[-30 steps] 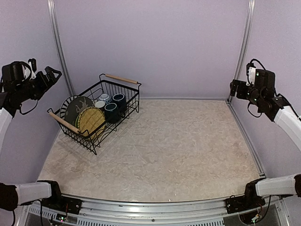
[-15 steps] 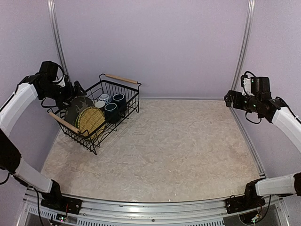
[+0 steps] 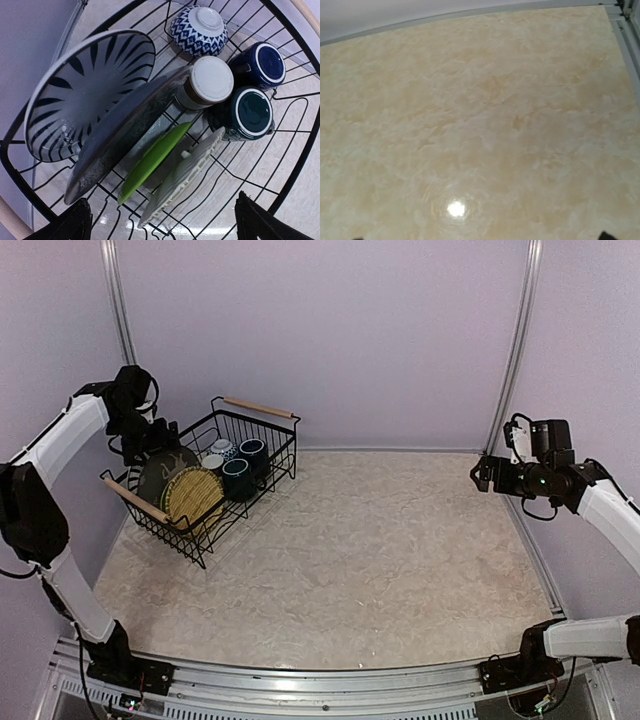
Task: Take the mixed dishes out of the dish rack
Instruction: Grab the plate from the dish rack, then pass from the left arm to the right, then place the plate at the center of the board, then grab the plate from the dish rack.
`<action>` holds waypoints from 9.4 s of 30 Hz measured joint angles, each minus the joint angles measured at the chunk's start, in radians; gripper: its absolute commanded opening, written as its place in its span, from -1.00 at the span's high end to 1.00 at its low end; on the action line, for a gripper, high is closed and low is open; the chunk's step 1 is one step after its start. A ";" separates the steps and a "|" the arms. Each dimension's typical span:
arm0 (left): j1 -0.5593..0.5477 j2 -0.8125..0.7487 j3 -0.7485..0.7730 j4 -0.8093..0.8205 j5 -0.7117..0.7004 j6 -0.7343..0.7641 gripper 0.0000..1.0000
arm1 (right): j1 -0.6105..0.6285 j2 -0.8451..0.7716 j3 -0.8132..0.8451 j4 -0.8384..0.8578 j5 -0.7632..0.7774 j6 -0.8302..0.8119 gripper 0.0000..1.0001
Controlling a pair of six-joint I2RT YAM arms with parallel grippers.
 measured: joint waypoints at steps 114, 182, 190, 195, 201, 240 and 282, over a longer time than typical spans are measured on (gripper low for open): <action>0.037 -0.071 -0.030 0.142 -0.140 0.422 1.00 | 0.007 0.016 -0.034 0.092 -0.153 0.090 -1.00; -0.476 0.153 -0.341 1.034 0.816 -0.461 -0.76 | 0.358 0.547 -0.381 1.435 -0.642 1.003 1.00; -0.415 0.032 -0.361 0.916 0.706 -0.389 -0.98 | 0.201 0.543 -0.489 1.374 -0.654 0.943 1.00; -0.404 -0.046 -0.361 0.809 0.622 -0.309 -0.98 | 0.051 0.544 -0.568 1.286 -0.653 0.867 1.00; -0.401 -0.105 -0.361 0.702 0.529 -0.240 -0.98 | -0.050 0.579 -0.592 1.253 -0.684 0.801 1.00; 0.047 -0.311 -0.220 0.132 0.003 0.031 -0.98 | -0.090 0.302 -0.363 0.413 -0.307 0.222 -0.46; 0.249 0.226 0.086 0.098 0.045 0.290 -0.30 | 0.040 0.047 -0.364 0.400 -0.320 0.184 -0.70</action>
